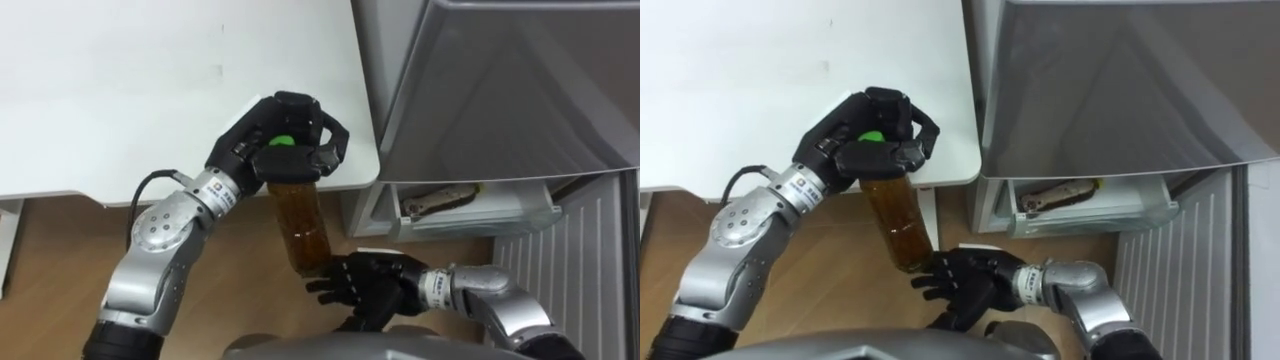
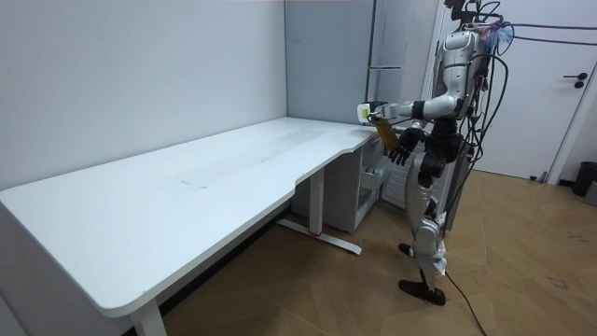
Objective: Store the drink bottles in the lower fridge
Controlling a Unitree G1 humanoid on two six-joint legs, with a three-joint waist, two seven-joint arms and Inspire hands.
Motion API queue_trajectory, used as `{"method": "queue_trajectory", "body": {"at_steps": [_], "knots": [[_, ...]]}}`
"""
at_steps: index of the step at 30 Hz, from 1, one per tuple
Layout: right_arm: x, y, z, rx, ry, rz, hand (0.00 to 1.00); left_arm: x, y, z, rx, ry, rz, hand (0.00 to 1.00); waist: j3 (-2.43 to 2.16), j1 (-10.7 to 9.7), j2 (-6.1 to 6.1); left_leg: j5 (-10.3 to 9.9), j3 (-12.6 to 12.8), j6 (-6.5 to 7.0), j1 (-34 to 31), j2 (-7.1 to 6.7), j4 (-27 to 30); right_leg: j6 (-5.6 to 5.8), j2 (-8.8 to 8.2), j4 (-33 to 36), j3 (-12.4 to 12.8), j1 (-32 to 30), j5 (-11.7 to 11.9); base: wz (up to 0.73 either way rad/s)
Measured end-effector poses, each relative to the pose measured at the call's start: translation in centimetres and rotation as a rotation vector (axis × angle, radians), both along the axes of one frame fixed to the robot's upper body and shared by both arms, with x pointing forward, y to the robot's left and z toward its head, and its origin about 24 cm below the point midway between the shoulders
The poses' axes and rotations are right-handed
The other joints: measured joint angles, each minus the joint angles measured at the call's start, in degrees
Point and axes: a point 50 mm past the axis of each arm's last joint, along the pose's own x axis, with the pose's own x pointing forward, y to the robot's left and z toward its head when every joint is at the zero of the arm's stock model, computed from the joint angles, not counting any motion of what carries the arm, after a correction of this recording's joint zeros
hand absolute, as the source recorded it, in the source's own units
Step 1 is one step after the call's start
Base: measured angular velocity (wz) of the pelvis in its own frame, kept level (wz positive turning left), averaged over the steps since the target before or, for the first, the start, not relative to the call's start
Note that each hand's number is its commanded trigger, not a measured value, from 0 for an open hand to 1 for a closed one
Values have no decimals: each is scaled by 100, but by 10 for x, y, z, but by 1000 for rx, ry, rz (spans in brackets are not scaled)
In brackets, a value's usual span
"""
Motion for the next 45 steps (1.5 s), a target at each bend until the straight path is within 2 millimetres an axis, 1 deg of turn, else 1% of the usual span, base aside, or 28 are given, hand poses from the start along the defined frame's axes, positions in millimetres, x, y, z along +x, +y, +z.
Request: {"method": "queue_trajectory", "body": {"at_steps": [9,11,14,17,19,26,32,35,39,45], "knots": [[1,1,-1,-22,-13,-6,0,1,-2,0,1,-2,-17,100,0,3,-5,0,2,1,1,-1,-9,5,-7,-2,-1,-7,-3,0],[1,0,-1,-24,-14,-8,0,0,-3,0,2,-6,-21,100,5,-2,3,0,1,2,-5,-2,-11,6,-8,-4,-6,-8,-4,0],[1,-3,-1,-37,-15,-9,0,0,-3,0,3,-8,-25,100,26,-14,38,-4,-2,6,-12,-2,-26,6,-7,-6,-15,-12,-4,0],[1,-5,-1,-45,-17,-8,0,-1,-6,4,9,-22,-53,100,29,-10,57,-4,-3,5,-42,-2,-23,6,-5,-8,-14,-46,-4,0],[1,-6,-2,-49,-13,-11,0,-2,-8,4,4,-23,-77,100,21,-21,71,-4,-2,6,-35,-2,-26,6,-5,-8,-14,-42,-4,0],[0,-8,-7,-56,0,-18,0,-2,-9,4,-1,-23,-100,100,20,-84,70,-4,2,6,-29,-2,-25,9,-3,-8,-2,-42,-6,0],[-2,-18,-12,-75,29,-61,0,-1,-10,8,-6,-39,-105,100,19,-124,67,-4,2,6,-24,-2,-37,9,3,-9,-1,-40,-6,0],[-5,-23,-16,-94,41,-91,0,0,-9,14,-11,-64,-103,100,19,-125,46,-4,2,6,-27,-2,-30,9,0,-8,-4,-41,-6,0],[-10,-26,-21,-119,65,-115,0,2,-6,22,-22,-97,-92,100,-5,-127,-3,-4,2,6,-27,-2,-27,9,-1,-10,-3,-41,-6,0],[-7,-27,-21,-125,45,-145,0,3,-6,22,-23,-100,-92,100,-7,-125,-2,-4,2,6,-4,0,-25,9,1,-10,-2,-17,-6,0]]}}
